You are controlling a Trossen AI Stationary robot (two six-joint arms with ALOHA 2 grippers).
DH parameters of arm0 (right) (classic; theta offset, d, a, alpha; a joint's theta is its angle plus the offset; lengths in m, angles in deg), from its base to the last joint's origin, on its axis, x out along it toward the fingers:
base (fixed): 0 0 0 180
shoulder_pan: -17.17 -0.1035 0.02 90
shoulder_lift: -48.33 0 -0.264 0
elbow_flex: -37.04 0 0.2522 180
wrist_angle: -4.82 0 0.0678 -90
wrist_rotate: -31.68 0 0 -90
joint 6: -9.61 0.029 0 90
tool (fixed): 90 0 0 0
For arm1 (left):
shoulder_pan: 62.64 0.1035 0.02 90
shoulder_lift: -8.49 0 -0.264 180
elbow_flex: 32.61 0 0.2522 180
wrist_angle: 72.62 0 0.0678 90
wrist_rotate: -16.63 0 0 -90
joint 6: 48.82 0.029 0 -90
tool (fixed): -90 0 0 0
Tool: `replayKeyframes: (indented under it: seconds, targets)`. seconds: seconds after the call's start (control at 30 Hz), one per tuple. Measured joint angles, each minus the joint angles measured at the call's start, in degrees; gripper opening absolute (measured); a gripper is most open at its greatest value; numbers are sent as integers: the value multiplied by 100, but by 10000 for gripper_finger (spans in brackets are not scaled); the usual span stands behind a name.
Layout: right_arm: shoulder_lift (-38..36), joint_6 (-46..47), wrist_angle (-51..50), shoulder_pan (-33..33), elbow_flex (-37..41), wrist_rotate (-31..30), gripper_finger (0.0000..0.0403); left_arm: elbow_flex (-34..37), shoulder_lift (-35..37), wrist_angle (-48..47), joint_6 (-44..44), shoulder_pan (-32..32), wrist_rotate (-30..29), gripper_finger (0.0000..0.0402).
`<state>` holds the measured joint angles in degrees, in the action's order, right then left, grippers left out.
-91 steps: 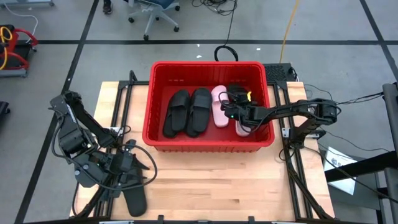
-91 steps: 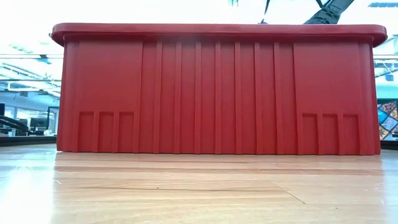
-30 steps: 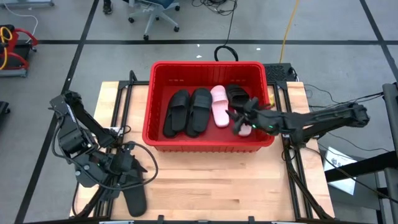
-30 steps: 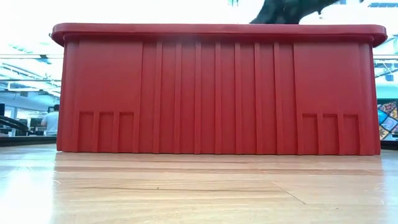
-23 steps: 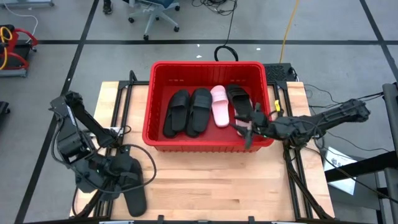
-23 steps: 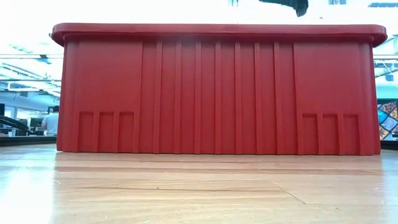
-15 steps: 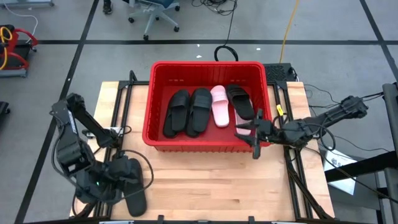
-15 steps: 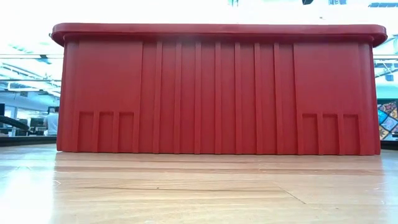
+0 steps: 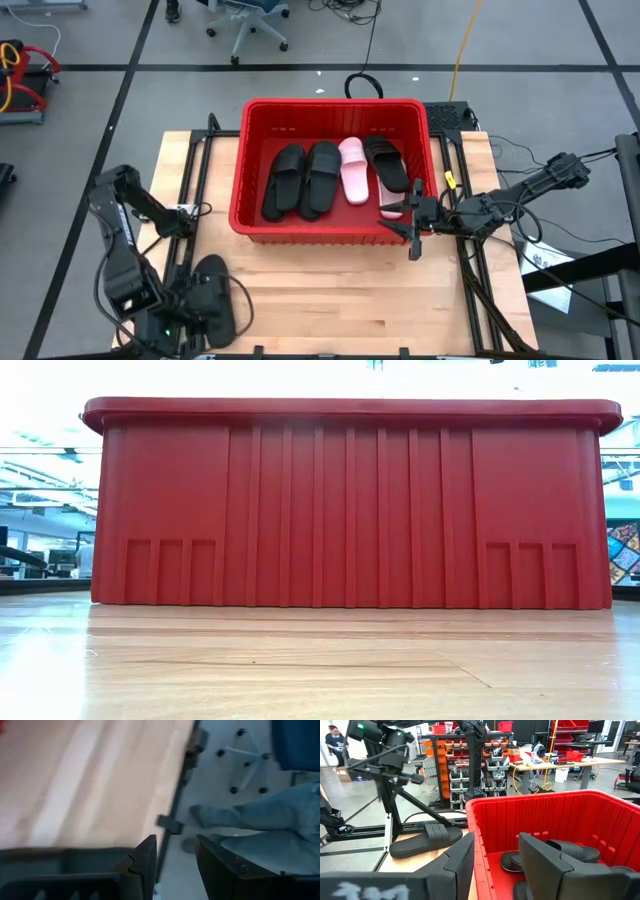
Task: Pick and place slides into bin
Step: Put the black slide into the red bin
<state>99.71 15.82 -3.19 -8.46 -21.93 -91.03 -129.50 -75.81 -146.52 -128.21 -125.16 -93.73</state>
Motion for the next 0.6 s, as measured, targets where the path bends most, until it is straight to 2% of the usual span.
replayKeyframes:
  seconds: [0.17,0.3,0.6]
  targets:
    - [0,15,1,0,0,2,141,0,-203,565,736,59,10,129]
    - [0,15,1,2,0,0,140,0,-274,525,883,111,211,129]
    - [0,15,2,2,0,1,143,0,-312,-834,689,55,210,129]
